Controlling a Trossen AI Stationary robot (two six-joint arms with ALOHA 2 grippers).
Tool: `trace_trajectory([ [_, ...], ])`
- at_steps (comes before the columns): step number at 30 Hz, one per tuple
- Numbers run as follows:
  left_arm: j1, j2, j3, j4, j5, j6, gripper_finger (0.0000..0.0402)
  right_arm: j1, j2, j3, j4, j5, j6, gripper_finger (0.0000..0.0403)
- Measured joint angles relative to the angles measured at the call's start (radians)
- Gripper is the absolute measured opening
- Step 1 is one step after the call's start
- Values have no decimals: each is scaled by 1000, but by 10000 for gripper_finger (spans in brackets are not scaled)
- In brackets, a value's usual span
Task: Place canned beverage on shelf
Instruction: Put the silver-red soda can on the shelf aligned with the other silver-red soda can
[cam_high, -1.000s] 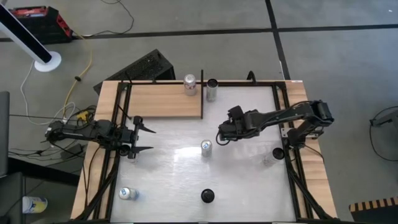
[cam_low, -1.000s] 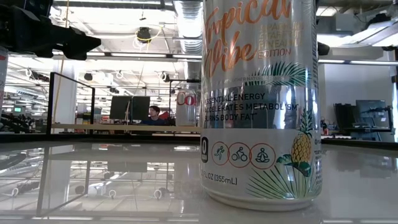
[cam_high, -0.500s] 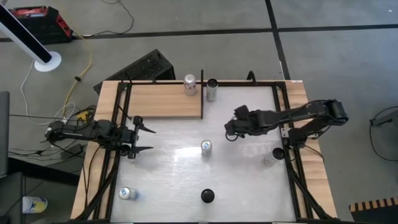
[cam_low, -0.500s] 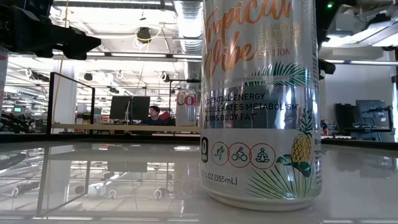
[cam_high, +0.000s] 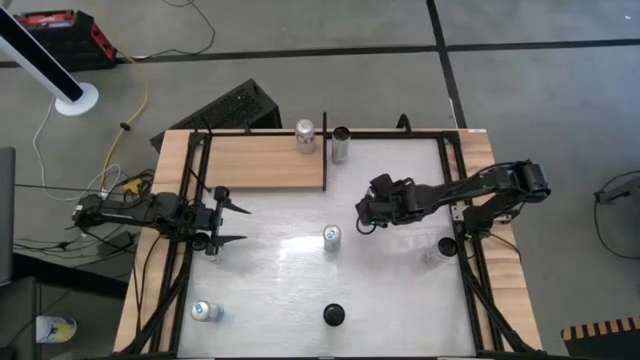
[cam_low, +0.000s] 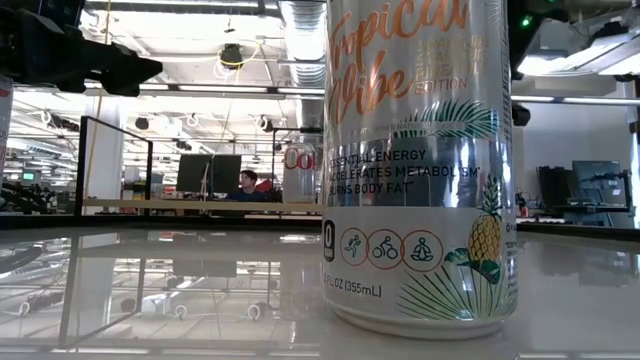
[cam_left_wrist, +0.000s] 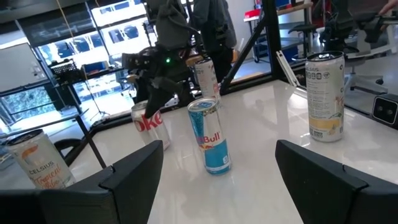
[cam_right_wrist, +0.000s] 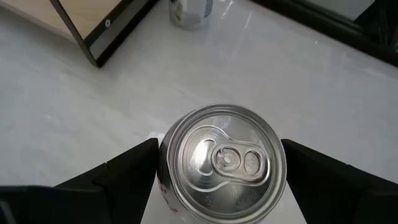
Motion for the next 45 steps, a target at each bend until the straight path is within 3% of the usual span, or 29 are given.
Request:
trace_trajectory([
  [14,0,0,0,0,-3,1,300,28,-63,-6,28,-63,-5,330],
  [20,0,0,0,0,-3,1,300,47,-100,11,81,-75,-78,329],
  [36,0,0,0,0,-5,2,300,17,-101,375,160,-37,-600,327],
  [45,0,0,0,0,-6,6,300,-52,-77,407,464,-216,-867,327],
])
